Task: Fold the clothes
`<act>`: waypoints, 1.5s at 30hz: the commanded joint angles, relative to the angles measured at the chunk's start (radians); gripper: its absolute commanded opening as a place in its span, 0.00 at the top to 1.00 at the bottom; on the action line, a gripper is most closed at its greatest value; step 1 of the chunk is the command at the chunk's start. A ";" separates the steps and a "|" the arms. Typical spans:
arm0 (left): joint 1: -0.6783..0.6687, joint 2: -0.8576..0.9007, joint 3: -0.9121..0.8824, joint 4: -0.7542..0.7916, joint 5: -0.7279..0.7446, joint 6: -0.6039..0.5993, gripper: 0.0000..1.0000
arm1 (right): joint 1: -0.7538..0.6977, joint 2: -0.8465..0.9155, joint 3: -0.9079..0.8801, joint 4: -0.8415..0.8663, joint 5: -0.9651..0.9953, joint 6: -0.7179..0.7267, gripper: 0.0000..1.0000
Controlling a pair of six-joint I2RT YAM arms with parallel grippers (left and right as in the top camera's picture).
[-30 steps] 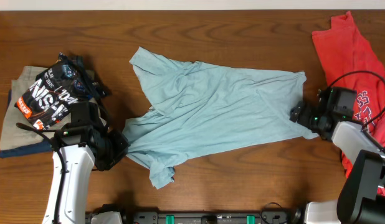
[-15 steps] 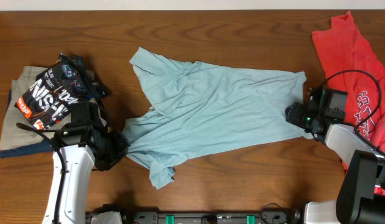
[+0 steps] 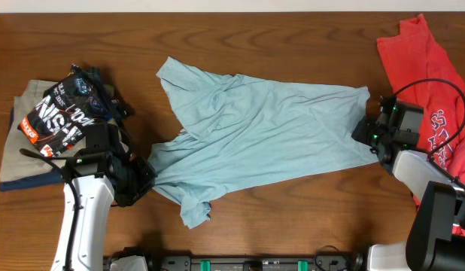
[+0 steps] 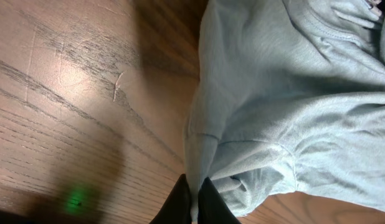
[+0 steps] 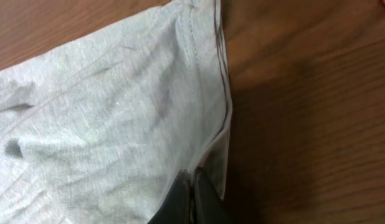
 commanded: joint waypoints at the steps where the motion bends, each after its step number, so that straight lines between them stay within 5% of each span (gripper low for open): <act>1: 0.004 0.001 0.011 -0.001 -0.013 0.018 0.94 | 0.007 0.006 -0.004 0.032 0.003 0.021 0.99; 9: 0.004 0.001 0.011 0.004 -0.013 0.017 0.94 | -0.020 0.006 0.015 0.386 0.070 0.186 0.99; 10: 0.004 0.001 0.011 0.004 -0.013 0.017 0.94 | -0.025 0.006 0.024 0.401 0.070 0.192 0.82; 11: 0.004 0.001 0.011 0.004 -0.013 0.017 0.94 | -0.028 0.006 0.031 0.399 0.070 0.192 0.50; 12: 0.004 0.001 0.011 0.005 -0.013 0.017 0.94 | -0.028 0.006 0.035 0.386 0.069 0.192 0.36; 15: 0.004 0.001 0.011 0.019 -0.013 0.017 0.94 | -0.028 0.006 0.036 0.272 0.059 0.183 0.04; 16: 0.004 0.001 0.011 0.023 -0.013 0.017 0.94 | -0.028 0.006 0.036 0.216 0.060 0.169 0.01; 25: 0.004 0.001 0.011 0.032 -0.013 0.018 0.94 | -0.028 0.006 0.034 -0.225 0.197 0.084 0.01; 34: 0.004 0.001 0.011 0.033 -0.013 0.018 0.94 | -0.028 0.006 0.025 -0.294 0.236 0.083 0.11; 45: 0.004 0.001 0.011 0.033 -0.013 0.018 0.94 | -0.041 -0.045 0.037 -0.413 0.237 0.082 0.09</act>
